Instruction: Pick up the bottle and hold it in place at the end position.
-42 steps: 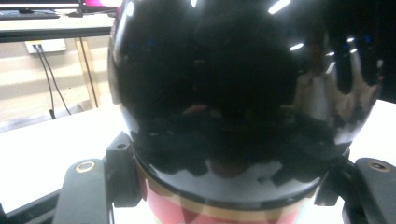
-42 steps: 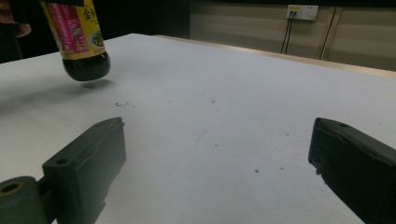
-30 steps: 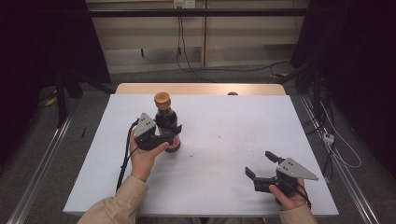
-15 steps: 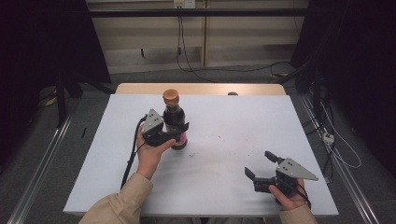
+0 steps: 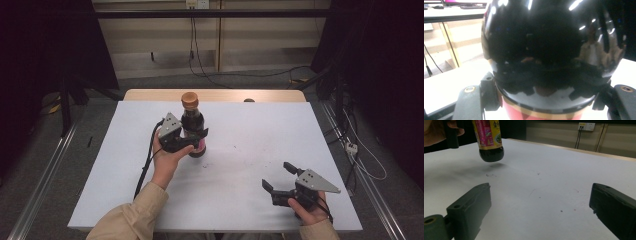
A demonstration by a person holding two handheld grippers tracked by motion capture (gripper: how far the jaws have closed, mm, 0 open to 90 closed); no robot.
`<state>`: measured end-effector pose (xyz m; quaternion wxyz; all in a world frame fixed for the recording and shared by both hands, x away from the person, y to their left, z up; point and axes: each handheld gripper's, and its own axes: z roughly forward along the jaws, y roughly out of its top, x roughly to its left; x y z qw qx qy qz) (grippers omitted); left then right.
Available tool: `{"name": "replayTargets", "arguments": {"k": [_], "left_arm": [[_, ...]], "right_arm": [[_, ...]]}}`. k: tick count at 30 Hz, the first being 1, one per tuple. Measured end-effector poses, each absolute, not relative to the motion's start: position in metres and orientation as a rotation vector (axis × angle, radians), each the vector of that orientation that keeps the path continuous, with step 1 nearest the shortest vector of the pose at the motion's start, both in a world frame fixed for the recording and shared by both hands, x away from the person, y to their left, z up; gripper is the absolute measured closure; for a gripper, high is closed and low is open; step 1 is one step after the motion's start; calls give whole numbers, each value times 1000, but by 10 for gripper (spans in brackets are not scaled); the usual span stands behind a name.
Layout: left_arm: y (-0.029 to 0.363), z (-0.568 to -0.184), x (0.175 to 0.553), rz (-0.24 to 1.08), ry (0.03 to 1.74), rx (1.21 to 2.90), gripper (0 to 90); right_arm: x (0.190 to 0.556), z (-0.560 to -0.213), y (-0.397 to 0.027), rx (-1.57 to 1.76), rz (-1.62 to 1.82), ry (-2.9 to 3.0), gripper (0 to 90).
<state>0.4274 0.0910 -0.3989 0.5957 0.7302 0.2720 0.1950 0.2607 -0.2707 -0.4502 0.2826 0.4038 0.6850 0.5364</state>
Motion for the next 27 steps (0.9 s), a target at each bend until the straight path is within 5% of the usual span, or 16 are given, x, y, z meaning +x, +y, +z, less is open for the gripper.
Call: {"name": "replayTargets", "arguments": {"k": [27], "left_arm": [[63,-406,442,436,589,1733,304]], "right_arm": [[260,-451,-273,1092,1439,1831,39]]}}
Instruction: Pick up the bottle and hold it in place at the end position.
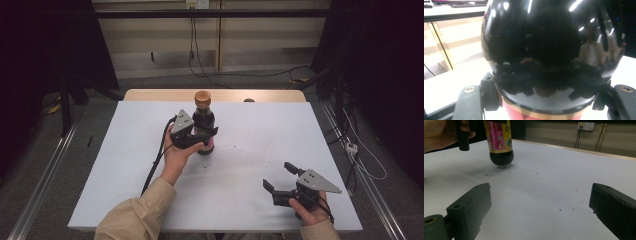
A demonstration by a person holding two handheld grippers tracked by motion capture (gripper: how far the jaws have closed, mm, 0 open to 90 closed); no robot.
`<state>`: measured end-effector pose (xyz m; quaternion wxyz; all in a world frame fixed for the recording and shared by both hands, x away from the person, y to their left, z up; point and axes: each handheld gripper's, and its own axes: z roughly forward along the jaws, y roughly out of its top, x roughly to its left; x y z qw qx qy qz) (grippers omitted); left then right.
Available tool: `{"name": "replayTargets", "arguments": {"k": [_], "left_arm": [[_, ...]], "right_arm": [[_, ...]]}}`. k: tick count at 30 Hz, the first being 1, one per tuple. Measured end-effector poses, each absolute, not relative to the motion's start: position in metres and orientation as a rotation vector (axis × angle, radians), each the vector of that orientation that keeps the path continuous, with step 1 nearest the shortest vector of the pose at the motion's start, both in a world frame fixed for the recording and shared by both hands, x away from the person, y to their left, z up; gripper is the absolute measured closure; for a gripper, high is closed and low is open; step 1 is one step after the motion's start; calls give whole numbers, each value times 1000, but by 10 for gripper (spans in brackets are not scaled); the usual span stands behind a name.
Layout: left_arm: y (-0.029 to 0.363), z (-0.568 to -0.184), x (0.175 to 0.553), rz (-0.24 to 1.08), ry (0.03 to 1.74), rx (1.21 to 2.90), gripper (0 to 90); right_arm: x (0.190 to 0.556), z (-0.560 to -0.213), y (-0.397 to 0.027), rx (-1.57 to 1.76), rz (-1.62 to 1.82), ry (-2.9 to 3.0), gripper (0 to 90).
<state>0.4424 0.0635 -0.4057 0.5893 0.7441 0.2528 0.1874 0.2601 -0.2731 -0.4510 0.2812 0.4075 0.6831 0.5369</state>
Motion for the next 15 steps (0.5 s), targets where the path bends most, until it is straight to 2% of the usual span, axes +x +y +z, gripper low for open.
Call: {"name": "replayTargets", "arguments": {"k": [15], "left_arm": [[46,-413,450,410,579,1750,304]], "right_arm": [[259,-451,-276,1095,1448,1822,40]]}}
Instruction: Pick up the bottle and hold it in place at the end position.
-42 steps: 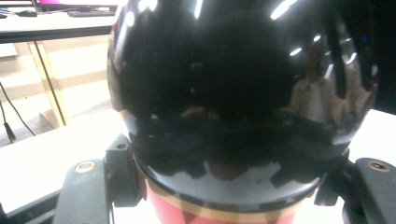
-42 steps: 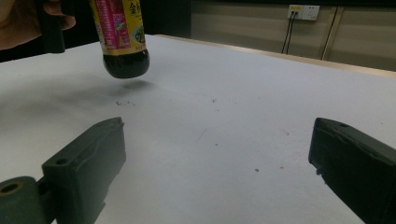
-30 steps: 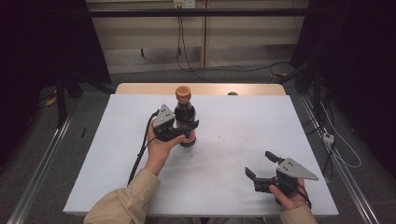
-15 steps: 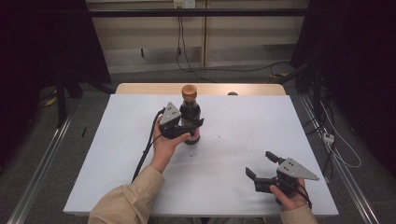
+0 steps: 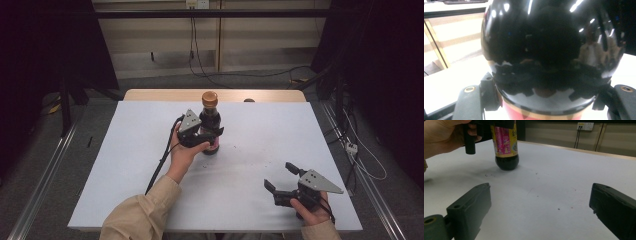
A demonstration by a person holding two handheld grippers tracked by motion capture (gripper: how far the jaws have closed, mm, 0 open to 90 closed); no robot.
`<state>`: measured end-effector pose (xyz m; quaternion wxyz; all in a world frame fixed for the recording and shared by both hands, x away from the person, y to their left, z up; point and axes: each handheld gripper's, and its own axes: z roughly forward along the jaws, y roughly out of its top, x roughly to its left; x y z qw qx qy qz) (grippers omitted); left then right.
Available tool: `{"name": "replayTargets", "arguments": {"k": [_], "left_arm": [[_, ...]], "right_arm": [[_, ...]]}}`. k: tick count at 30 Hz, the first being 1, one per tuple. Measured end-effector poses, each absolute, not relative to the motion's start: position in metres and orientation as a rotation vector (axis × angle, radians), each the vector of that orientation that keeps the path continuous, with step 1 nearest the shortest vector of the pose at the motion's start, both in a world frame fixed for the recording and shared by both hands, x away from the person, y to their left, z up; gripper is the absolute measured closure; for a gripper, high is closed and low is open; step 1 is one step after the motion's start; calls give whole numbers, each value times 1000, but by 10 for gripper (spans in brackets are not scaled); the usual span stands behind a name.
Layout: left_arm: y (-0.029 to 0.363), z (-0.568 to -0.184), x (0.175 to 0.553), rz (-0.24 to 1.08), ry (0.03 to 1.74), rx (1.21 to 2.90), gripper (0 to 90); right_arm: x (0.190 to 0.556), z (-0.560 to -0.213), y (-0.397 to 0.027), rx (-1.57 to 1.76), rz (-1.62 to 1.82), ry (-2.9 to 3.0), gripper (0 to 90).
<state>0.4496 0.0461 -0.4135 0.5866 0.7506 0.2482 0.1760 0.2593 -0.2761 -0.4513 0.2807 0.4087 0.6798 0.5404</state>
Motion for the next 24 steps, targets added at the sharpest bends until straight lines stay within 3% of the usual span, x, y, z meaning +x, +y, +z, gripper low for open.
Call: {"name": "replayTargets", "arguments": {"k": [24], "left_arm": [[34,-417,449,397,545,1763,303]], "right_arm": [[258,-452,-277,1101,1443,1822,40]]}}
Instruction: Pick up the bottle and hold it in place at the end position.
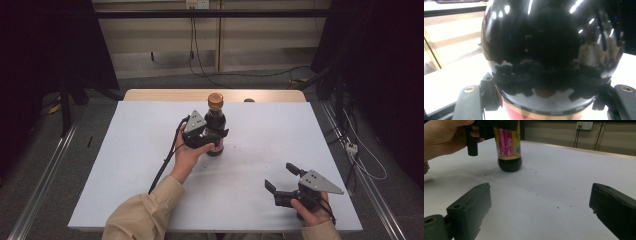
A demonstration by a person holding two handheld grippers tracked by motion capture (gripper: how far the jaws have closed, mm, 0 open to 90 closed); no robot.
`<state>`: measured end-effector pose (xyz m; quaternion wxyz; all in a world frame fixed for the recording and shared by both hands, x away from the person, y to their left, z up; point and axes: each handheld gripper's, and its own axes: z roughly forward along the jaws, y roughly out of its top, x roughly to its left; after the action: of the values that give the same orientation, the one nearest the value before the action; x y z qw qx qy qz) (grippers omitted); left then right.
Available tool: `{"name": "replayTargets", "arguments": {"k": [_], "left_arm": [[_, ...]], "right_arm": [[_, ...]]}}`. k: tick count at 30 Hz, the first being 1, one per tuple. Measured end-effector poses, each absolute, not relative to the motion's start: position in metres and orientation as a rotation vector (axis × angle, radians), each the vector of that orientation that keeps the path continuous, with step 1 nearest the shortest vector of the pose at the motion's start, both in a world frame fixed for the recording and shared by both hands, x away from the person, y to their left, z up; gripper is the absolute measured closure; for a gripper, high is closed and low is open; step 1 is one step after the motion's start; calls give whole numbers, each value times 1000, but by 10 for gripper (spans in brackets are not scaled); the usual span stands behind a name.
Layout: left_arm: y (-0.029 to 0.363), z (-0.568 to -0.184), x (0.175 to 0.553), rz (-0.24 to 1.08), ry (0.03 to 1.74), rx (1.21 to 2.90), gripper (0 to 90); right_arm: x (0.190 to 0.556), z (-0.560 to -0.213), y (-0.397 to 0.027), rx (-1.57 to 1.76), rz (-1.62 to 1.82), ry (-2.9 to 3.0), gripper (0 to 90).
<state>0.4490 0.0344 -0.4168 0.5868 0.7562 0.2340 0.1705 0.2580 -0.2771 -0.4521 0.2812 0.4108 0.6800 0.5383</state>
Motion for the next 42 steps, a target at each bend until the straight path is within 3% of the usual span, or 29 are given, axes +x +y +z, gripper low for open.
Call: {"name": "replayTargets", "arguments": {"k": [24,42], "left_arm": [[37,-422,452,354,493,1745,298],[39,-423,452,343,473,1746,297]], "right_arm": [[259,-452,-273,1099,1437,1848,33],[282,-445,-257,1108,1445,1901,32]]}}
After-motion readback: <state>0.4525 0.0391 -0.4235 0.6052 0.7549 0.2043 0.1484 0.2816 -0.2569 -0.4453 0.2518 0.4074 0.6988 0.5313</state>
